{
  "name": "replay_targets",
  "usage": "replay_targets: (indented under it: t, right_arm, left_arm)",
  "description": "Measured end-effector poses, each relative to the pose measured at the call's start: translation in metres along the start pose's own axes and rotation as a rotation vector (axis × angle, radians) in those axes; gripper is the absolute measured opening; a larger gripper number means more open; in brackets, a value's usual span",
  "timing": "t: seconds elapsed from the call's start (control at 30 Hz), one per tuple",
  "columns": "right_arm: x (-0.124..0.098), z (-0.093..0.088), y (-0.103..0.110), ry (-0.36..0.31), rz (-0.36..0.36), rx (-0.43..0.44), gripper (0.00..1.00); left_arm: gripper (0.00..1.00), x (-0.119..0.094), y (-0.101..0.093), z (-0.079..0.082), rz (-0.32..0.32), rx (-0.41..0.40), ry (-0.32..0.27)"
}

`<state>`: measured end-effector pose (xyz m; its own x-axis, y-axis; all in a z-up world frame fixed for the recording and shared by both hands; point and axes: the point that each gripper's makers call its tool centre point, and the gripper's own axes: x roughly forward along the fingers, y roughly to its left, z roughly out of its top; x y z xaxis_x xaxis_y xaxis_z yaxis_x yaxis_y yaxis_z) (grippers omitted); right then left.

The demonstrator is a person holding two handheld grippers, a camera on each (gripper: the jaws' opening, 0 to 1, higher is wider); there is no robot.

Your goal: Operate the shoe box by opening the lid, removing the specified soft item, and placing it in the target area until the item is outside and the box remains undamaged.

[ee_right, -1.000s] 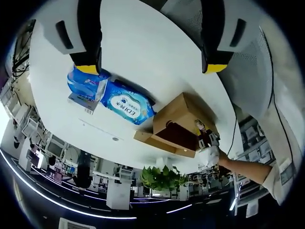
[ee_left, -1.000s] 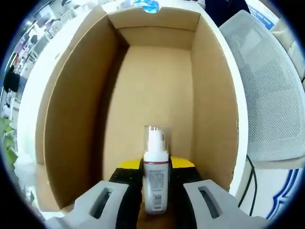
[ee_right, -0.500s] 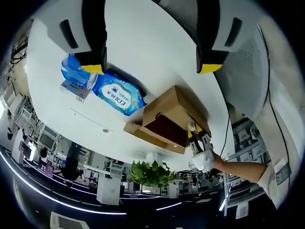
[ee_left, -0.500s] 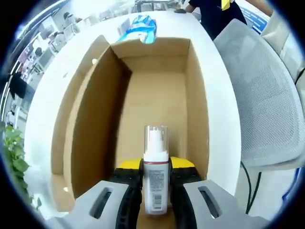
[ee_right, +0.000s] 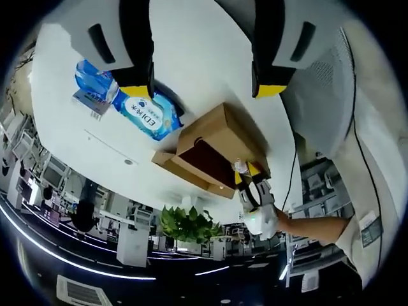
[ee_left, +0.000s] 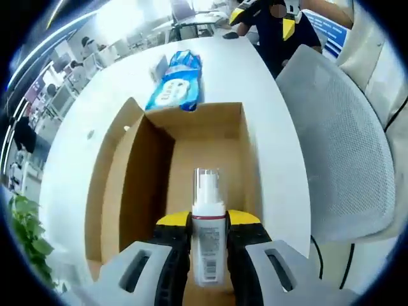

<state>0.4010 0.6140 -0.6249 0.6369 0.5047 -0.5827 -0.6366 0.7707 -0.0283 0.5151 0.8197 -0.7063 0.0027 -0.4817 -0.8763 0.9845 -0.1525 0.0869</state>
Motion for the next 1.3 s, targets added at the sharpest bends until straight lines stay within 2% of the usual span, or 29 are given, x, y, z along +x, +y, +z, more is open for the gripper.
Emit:
replay_targets:
  t: [0.33,0.5,0.8,1.3]
  right_arm:
    - [0.010,0.013,0.013,-0.014,0.051,-0.064,0.45]
    - [0.015,0.017,0.020,-0.018,0.074,-0.088,0.42]
    - [0.026,0.024,0.034,-0.021,0.117,-0.122,0.39]
    - [0.038,0.036,0.057,-0.043,0.188,-0.161,0.35]
  left_arm:
    - [0.18,-0.002,-0.009,0.038,-0.024,0.067,-0.081]
    - [0.18,-0.004,-0.022,0.059,-0.045,0.094,-0.119]
    - [0.18,-0.003,-0.040,0.086,-0.086,0.127,-0.173]
    - [0.18,0.001,-0.070,0.118,-0.156,0.182,-0.233]
